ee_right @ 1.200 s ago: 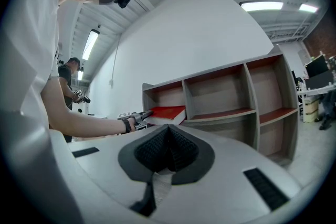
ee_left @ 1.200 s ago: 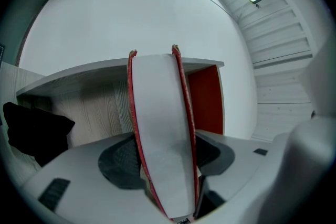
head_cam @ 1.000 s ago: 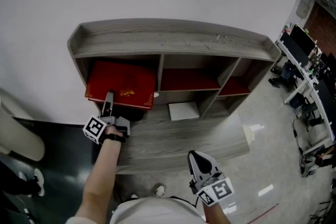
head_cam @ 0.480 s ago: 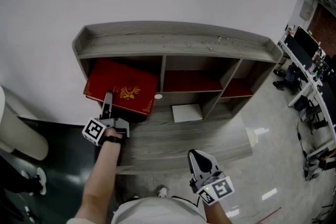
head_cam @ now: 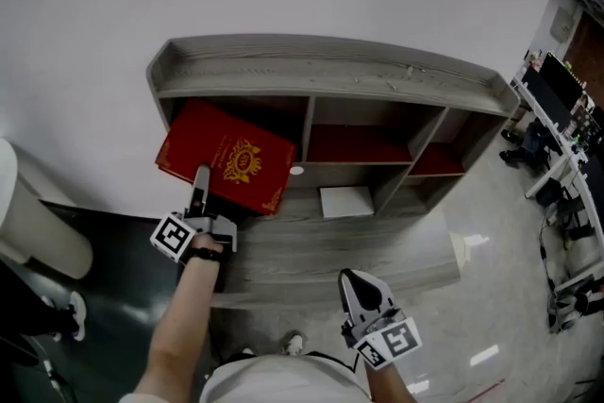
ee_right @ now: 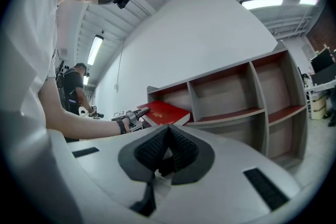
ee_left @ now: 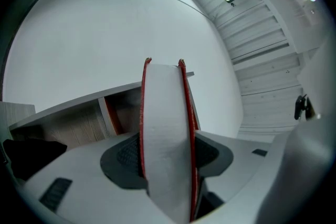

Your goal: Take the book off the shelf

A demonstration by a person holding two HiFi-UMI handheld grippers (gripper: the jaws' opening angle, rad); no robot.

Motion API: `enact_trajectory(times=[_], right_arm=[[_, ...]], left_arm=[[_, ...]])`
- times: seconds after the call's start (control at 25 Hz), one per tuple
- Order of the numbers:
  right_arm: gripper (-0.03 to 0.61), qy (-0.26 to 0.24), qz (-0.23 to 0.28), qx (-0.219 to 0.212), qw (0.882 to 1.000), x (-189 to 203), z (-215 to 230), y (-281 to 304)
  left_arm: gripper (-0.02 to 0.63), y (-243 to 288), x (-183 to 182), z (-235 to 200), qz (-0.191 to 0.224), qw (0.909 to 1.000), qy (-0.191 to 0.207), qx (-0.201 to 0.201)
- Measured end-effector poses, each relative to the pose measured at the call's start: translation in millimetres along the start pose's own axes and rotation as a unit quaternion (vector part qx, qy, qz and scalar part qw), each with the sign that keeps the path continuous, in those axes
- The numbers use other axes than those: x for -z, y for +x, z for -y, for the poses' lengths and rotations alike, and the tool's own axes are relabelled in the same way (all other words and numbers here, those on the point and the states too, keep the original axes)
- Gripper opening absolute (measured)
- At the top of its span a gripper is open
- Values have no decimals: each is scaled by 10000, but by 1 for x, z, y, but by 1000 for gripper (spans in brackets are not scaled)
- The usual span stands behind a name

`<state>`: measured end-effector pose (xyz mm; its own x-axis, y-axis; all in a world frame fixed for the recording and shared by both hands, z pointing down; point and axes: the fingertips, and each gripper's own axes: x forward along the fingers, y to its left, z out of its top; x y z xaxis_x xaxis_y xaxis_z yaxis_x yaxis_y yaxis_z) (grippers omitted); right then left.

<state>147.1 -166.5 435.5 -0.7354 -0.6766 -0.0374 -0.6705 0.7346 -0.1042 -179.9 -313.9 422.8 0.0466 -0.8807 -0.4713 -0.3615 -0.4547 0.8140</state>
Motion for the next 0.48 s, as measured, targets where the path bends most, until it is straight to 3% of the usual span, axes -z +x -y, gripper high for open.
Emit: enact_trajectory(times=[0.48], right_arm=[[23,106,-70,-30,9999,8,-14,5]], left_arm=[[236,-23,-8,28,-225,9990,298,256]])
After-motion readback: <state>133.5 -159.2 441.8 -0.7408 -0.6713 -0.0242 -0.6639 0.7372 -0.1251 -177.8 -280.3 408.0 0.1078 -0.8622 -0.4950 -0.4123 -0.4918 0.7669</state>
